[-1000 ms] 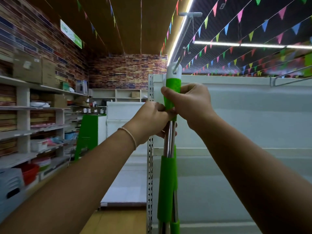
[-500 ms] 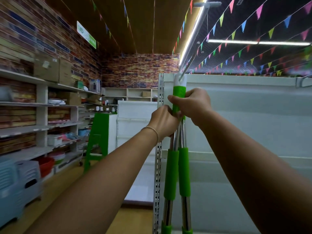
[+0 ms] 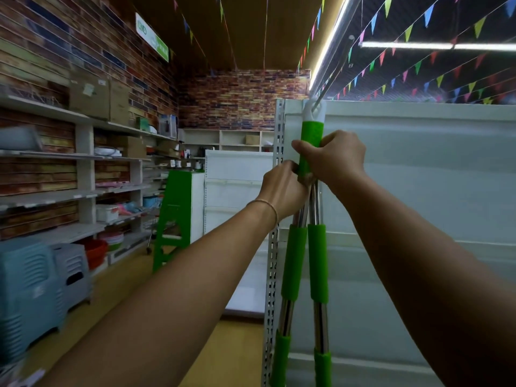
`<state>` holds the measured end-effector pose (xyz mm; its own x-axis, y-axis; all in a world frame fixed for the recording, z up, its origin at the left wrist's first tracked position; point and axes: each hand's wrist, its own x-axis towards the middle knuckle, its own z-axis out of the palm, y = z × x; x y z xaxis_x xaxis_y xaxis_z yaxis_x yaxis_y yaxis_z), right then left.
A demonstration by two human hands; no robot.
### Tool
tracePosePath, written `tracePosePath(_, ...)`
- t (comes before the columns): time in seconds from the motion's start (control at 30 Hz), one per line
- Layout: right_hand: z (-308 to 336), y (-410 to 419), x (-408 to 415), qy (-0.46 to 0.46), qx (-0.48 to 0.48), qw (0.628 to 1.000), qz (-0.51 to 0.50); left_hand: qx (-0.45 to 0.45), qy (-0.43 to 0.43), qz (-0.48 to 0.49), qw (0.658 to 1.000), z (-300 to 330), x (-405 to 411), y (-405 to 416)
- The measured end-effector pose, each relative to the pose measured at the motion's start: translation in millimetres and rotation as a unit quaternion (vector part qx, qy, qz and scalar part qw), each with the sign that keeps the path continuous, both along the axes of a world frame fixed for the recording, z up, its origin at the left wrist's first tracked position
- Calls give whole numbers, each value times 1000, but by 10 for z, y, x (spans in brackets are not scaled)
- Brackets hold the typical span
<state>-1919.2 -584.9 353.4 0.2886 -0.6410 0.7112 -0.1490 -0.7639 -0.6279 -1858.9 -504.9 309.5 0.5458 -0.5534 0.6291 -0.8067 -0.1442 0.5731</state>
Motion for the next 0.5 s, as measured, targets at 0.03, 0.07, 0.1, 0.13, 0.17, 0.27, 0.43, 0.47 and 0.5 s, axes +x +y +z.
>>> tracePosePath(0.03,-9,12,-11,5,-2,1000,-4,27,-6,-7,1000,-49,16,32)
tracePosePath(0.07,-42,34,-24,9,-11,1000,-11,59,-16,-11,998,-116,37,77)
tracePosePath(0.1,-105,77,-36,8,-24,999,-19,90,-21,-13,996,-196,66,134)
tracePosePath(0.13,-202,133,-43,6,-45,998,-33,114,-19,-15,993,-285,109,201)
tracePosePath(0.17,-327,197,-36,18,-81,995,-63,126,-13,-15,992,-371,169,283)
tracePosePath(0.27,-789,366,126,129,-206,955,-167,125,14,6,992,-517,394,602)
tracePosePath(0.43,-1352,764,450,239,-257,924,-150,155,-8,55,986,-577,815,1232)
tracePosePath(0.47,-1411,870,517,241,-265,923,-138,168,-17,62,984,-602,891,1369)
tracePosePath(0.5,-1444,993,578,235,-269,927,-117,184,-27,70,980,-633,967,1509)
